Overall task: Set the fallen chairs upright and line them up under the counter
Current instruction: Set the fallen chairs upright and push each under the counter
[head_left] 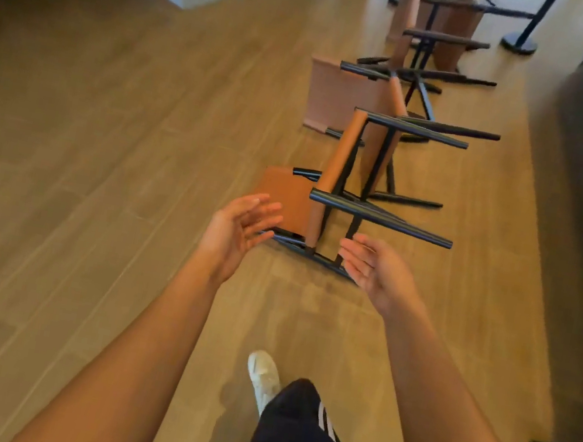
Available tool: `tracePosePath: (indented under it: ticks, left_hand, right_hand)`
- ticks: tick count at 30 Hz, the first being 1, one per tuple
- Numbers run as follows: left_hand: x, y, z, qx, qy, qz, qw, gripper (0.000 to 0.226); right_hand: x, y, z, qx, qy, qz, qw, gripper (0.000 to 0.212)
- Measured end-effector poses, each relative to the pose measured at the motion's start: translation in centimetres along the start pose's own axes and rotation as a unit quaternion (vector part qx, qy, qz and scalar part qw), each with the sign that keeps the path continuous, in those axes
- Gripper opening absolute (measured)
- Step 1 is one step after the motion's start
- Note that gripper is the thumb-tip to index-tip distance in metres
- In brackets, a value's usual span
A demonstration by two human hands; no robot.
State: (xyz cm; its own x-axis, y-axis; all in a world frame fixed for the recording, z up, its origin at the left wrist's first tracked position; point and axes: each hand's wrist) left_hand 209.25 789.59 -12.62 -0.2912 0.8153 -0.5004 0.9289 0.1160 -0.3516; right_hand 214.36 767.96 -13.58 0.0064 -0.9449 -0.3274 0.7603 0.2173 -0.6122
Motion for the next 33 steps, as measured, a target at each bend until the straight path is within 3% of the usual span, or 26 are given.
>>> tracePosePath:
  ticks: [17, 28, 33]
  left_hand:
    - [12.7, 16.6, -15.1, -0.044, -0.054, -0.097, 0.993, 0.023]
    - [24.2, 29.5, -26.9, -0.017, -0.023, -0.055, 0.998, 0.023]
    - [27.0, 36.3, -32.7, 0.043, 0.027, 0.002, 0.999, 0.023]
  right_hand:
    - [-20.5, 20.6, 7.9, -0.044, -0.060, 0.054, 0.996, 0.022]
    - [-34.7, 31.3, 8.2, -0.053, -0.021, 0.018, 0.998, 0.029]
    - [-40.5, 35.7, 9.3, -0.038, 0.018, -0.017, 0.999, 0.027]
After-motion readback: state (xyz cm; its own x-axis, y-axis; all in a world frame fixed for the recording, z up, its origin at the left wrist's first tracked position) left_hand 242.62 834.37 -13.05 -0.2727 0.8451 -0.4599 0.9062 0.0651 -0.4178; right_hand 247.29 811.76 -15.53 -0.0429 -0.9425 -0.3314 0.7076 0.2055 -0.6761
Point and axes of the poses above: each hand's wrist, its own y-axis towards the middle knuckle, its own x-axis out of the back of the hand, z = x × y, and after that the axes turned 6 degrees about z, right-handed
